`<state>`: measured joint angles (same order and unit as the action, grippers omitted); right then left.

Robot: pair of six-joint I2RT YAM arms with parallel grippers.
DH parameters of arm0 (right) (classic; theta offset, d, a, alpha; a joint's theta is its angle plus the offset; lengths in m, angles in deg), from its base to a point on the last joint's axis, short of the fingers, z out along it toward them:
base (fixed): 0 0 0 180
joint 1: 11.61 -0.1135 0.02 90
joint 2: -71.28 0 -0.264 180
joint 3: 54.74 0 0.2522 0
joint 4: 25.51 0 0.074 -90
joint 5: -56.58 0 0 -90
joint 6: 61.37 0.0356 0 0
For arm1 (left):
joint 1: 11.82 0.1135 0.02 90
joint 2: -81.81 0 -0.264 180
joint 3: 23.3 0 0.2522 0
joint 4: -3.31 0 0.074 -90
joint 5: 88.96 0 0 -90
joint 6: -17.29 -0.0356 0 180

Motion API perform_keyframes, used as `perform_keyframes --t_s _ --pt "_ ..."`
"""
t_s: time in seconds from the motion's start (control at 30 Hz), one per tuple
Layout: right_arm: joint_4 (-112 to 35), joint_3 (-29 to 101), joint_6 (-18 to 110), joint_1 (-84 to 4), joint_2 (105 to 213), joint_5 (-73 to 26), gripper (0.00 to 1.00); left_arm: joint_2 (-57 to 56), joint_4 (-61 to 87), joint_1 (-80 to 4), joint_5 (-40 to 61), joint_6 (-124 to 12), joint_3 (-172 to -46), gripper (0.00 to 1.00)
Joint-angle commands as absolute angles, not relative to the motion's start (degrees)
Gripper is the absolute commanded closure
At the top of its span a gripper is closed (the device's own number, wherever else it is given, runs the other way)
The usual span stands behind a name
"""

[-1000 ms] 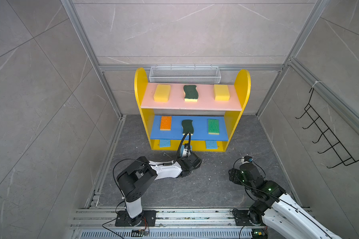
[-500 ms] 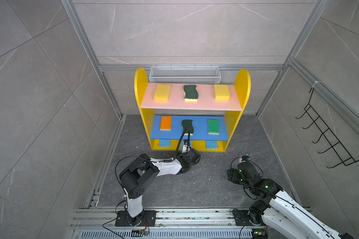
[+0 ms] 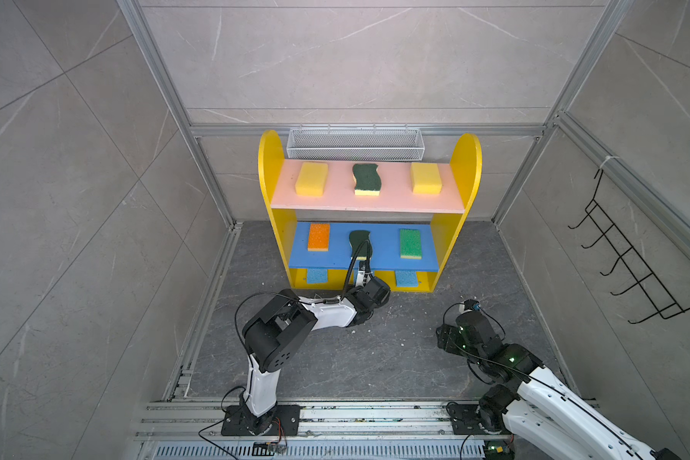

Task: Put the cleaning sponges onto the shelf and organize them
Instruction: 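Lift the light-blue sponge with the left gripper toward the yellow base, then lower the sponge onto the yellow base and open the left gripper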

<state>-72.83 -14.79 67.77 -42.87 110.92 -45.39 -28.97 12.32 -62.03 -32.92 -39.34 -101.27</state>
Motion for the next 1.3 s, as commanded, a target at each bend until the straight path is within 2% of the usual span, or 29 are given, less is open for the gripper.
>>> perform_keyframes --t_s 0.0,0.47,0.7,0.83,1.07,1.27 --pt "-72.41 -15.37 66.78 -42.99 110.48 -45.07 0.29 -30.72 11.26 -61.01 -33.14 -40.62 -103.9 0.28" --pt "-71.82 -15.27 66.78 -43.03 111.68 -44.52 0.29 -33.09 13.85 -59.93 -33.7 -40.46 -106.15 0.27" --pt "-71.62 -15.24 67.39 -43.07 112.08 -43.94 0.29 -32.16 15.78 -59.9 -34.93 -39.56 -105.35 0.13" --pt "-71.62 -15.24 67.59 -43.07 112.15 -43.83 0.29 -31.01 16.05 -59.97 -34.78 -39.36 -104.38 0.12" --pt "-71.31 -14.93 66.07 -43.11 112.16 -43.46 0.33 -23.2 14.0 -62.44 -36.22 -43.62 -99.62 0.11" --pt "-69.22 -14.82 66.48 -43.18 112.47 -41.96 0.35 -10.28 15.94 -65.51 -37.63 -45.92 -92.62 0.1"
